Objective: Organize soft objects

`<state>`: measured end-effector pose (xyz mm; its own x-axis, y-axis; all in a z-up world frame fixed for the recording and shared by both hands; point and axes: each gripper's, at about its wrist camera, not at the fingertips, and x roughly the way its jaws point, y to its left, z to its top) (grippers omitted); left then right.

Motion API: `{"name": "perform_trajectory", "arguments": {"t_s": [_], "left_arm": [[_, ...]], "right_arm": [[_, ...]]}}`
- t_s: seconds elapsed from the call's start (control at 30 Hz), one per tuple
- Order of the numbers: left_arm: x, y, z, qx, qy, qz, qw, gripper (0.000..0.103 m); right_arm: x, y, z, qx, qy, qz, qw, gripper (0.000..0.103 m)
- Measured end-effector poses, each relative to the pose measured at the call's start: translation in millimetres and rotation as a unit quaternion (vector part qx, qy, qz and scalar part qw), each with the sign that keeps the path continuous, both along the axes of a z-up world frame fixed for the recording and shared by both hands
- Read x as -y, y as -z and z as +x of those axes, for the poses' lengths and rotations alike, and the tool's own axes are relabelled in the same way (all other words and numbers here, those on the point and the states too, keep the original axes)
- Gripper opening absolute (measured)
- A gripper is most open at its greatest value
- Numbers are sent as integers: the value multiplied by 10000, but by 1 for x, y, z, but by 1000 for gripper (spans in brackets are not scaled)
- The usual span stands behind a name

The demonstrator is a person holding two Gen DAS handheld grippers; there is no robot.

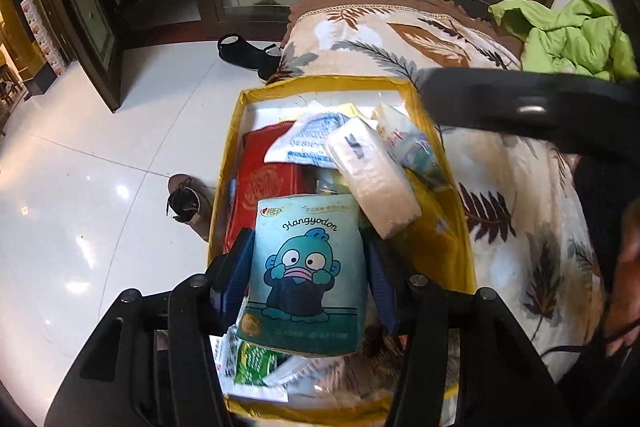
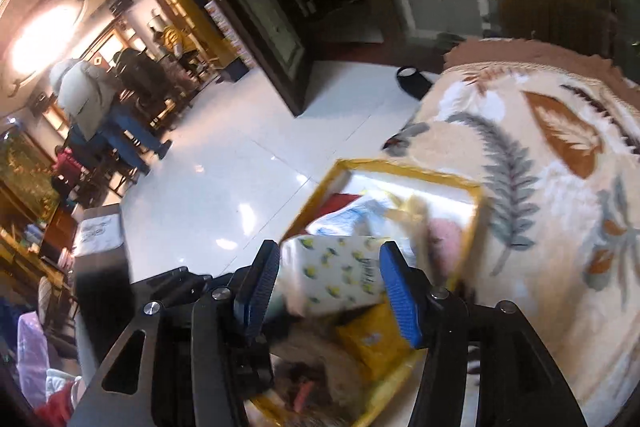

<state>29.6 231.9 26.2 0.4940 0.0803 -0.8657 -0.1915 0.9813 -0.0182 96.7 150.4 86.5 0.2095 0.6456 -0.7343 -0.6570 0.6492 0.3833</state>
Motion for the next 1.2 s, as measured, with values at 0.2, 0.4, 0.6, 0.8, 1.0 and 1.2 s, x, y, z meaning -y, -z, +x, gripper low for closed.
{"name": "perform_trajectory", "arguments": {"t_s": [0.2, 0.4, 0.6, 0.8, 1.0, 1.2], "left_arm": [[4, 0, -12, -53, -24, 85, 9999, 56], [3, -20, -29, 245, -279, 289, 9989, 56], [5, -41, -36, 776, -794, 555, 9923, 75], [21, -35, -35, 801, -901, 606, 9909, 76], [30, -26, -39, 666, -878, 585, 9922, 76], [33, -23, -40, 673, -898, 521, 9923, 76]], "right_arm": [[-27, 46, -14, -34, -198, -703, 9973, 55], [6, 18, -24, 40, 33, -322, 9995, 61], [42, -5, -39, 482, 567, -439, 9963, 71], [58, -6, -55, 721, 746, -580, 9929, 72], [72, 4, -63, 735, 900, -537, 9918, 77], [77, 8, -66, 774, 979, -636, 9901, 78]]}}
